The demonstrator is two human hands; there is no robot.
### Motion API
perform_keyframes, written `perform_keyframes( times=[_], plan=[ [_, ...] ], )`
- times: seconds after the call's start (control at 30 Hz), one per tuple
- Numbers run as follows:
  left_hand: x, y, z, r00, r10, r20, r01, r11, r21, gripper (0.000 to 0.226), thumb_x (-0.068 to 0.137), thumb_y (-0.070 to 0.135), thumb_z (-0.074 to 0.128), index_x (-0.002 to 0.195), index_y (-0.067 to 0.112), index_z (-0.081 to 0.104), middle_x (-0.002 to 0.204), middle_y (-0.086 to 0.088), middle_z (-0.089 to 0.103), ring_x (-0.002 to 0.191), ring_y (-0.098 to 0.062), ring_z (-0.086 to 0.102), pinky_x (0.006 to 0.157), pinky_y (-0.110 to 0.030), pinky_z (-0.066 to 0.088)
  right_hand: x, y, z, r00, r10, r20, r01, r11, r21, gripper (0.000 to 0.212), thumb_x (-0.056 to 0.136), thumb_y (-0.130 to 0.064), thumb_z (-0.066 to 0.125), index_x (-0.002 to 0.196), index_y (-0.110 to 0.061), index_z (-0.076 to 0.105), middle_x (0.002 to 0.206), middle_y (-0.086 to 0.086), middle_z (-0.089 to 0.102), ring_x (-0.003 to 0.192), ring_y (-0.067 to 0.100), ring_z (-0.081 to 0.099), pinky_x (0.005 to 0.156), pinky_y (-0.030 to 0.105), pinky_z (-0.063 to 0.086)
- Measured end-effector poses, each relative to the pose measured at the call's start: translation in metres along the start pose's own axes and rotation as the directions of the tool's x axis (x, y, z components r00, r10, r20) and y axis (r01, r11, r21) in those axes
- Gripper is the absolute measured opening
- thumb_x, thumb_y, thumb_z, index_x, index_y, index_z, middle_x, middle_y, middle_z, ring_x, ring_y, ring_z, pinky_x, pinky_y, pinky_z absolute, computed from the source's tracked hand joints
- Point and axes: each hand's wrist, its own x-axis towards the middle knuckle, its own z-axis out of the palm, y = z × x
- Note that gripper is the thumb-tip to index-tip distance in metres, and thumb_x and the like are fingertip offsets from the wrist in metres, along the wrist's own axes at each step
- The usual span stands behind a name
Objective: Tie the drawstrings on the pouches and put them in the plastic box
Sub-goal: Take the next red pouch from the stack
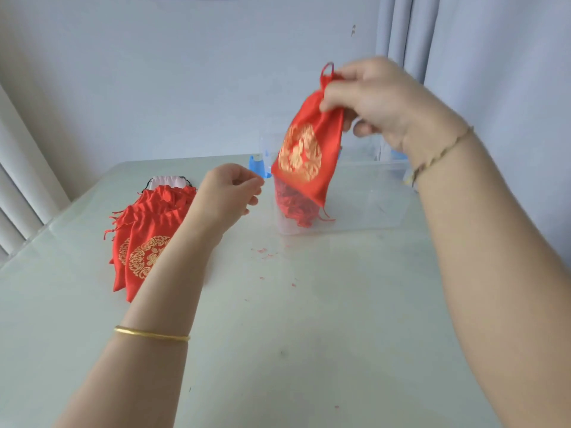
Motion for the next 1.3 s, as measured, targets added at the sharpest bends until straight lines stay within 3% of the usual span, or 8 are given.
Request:
perform_keyframes(
  times=[0.17, 0.37, 0.47, 0.6, 0.8, 0.97, 1.13, 1.3],
  plan=[
    [0.016, -0.004, 0.001, 0.999, -0.037, 0.006, 0.037, 0.999, 0.036, 0.014, 0.09, 0.008, 0.049, 0.097, 0.007, 0.061, 0.078, 0.001, 0.06, 0.066, -0.008, 0.056, 0.061, -0.022, 0.046, 0.067, -0.005, -0.009, 0.992, -0.081, -0.094, 0.056, 0.969, -0.24, 0.016, 0.074, -0.002, 0.055, 0.088, -0.008, 0.059, 0.081, 0.009, 0.057, 0.064, 0.02, 0.055, 0.044, 0.025, 0.037],
    [0.03, -0.018, -0.006, 0.995, -0.093, 0.034, 0.089, 0.99, 0.106, 0.014, 0.09, 0.012, 0.051, 0.096, 0.005, 0.061, 0.084, -0.003, 0.063, 0.072, -0.013, 0.059, 0.066, -0.026, 0.049, 0.11, 0.027, 0.039, 0.961, -0.023, 0.275, 0.199, 0.749, -0.632, 0.038, 0.077, 0.006, 0.057, 0.109, -0.011, 0.067, 0.11, 0.011, 0.067, 0.096, 0.024, 0.063, 0.076, 0.027, 0.048],
    [0.034, -0.028, -0.012, 0.993, -0.12, 0.01, 0.117, 0.98, 0.162, 0.016, 0.089, 0.012, 0.051, 0.095, 0.004, 0.063, 0.087, -0.009, 0.065, 0.077, -0.021, 0.059, 0.072, -0.033, 0.051, 0.106, 0.044, 0.061, 0.826, 0.289, 0.484, 0.08, 0.79, -0.607, 0.038, 0.085, 0.008, 0.041, 0.11, -0.01, 0.064, 0.114, 0.013, 0.065, 0.102, 0.026, 0.064, 0.089, 0.037, 0.053],
    [0.036, -0.042, -0.022, 0.995, -0.079, -0.059, 0.093, 0.946, 0.312, 0.014, 0.086, 0.008, 0.051, 0.091, 0.008, 0.064, 0.076, -0.004, 0.061, 0.076, -0.024, 0.057, 0.074, -0.036, 0.05, 0.106, 0.048, 0.064, 0.798, 0.361, 0.482, 0.003, 0.798, -0.603, 0.028, 0.092, 0.001, 0.04, 0.114, -0.008, 0.055, 0.113, 0.012, 0.062, 0.103, 0.03, 0.064, 0.089, 0.042, 0.053],
    [0.04, -0.067, -0.049, 0.982, -0.066, -0.178, 0.169, 0.73, 0.662, 0.03, 0.084, 0.014, 0.054, 0.113, 0.014, 0.061, 0.12, -0.013, 0.056, 0.116, -0.036, 0.043, 0.095, -0.043, 0.037, 0.096, 0.04, 0.053, 0.898, 0.254, 0.359, -0.001, 0.818, -0.576, 0.039, 0.089, 0.002, 0.03, 0.122, -0.004, 0.049, 0.115, 0.012, 0.061, 0.096, 0.029, 0.066, 0.088, 0.042, 0.052],
    [0.021, -0.073, -0.069, 0.942, -0.08, -0.327, 0.317, 0.535, 0.783, 0.033, 0.087, 0.016, 0.054, 0.12, 0.013, 0.056, 0.126, -0.015, 0.044, 0.118, -0.035, 0.033, 0.095, -0.042, 0.03, 0.064, 0.024, 0.068, 0.988, -0.136, 0.072, 0.153, 0.907, -0.393, 0.04, 0.084, 0.003, 0.031, 0.114, -0.008, 0.055, 0.118, 0.013, 0.059, 0.098, 0.027, 0.057, 0.089, 0.036, 0.048],
    [0.012, -0.089, -0.084, 0.953, -0.072, -0.295, 0.291, 0.493, 0.82, 0.027, 0.088, 0.023, 0.058, 0.113, 0.015, 0.062, 0.124, -0.012, 0.048, 0.117, -0.035, 0.034, 0.093, -0.042, 0.03, 0.002, 0.012, 0.115, 0.953, -0.303, -0.004, 0.3, 0.945, -0.128, 0.036, 0.083, 0.003, 0.035, 0.105, -0.007, 0.062, 0.095, 0.004, 0.06, 0.084, 0.021, 0.056, 0.085, 0.041, 0.049],
    [0.014, -0.096, -0.086, 0.95, -0.009, -0.313, 0.272, 0.516, 0.812, 0.028, 0.087, 0.017, 0.06, 0.114, 0.012, 0.059, 0.12, -0.014, 0.052, 0.117, -0.035, 0.037, 0.093, -0.042, 0.03, -0.023, 0.028, 0.147, 0.967, -0.244, 0.075, 0.251, 0.962, -0.11, 0.033, 0.085, 0.003, 0.038, 0.105, -0.006, 0.062, 0.091, -0.003, 0.055, 0.088, 0.027, 0.061, 0.087, 0.046, 0.048]
  ],
)
